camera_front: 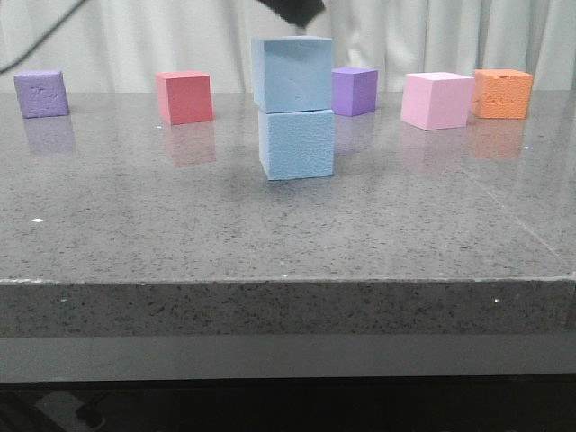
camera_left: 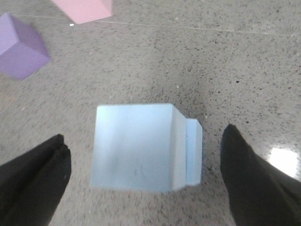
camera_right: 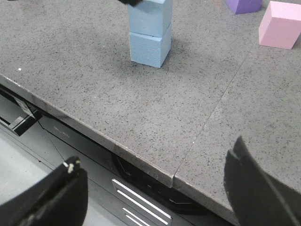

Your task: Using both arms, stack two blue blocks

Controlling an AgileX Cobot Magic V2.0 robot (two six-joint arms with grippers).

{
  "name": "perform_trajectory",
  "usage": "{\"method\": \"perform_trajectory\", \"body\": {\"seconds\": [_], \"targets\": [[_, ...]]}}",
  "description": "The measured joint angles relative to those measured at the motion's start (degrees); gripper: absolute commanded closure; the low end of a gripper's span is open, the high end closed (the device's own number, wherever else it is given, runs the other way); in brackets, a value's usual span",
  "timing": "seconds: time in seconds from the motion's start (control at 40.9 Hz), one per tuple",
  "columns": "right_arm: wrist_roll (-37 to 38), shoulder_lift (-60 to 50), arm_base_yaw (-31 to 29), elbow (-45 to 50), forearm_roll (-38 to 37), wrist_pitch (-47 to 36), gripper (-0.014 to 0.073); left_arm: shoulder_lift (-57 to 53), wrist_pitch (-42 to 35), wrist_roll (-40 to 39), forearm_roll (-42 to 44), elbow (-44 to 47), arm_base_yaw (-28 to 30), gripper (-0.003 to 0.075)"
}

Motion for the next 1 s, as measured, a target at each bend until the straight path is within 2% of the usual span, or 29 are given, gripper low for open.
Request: {"method": "perform_trajectory", "body": {"seconds": [0.294,0.489,0.612,0.807,1.003], "targets": [[0.0,0.0,0.0,0.0,0.0,0.0,-0.0007,-5.96,10.27,-18.01,10.14,-0.09,0.0,0.0099],[0.0,0.0,0.0,0.0,0.0,0.0,-0.0007,-8.25,12.53,-34.14,15.44,-0.09,0.4,0.0103],[0.0,0.0,0.0,0.0,0.0,0.0,-0.0007,-10.51,12.65,-40.28,16.89,1.01,2.17,0.0103],[0.0,0.0,0.0,0.0,0.0,0.0,-0.0007,-18.31,11.28,-43.09,17.72,11.26,3.82,0.0103],[0.0,0.0,0.0,0.0,0.0,0.0,-0.0007,-31.1,2.95,-44.72,17.13,27.09,3.82,0.0103]]}}
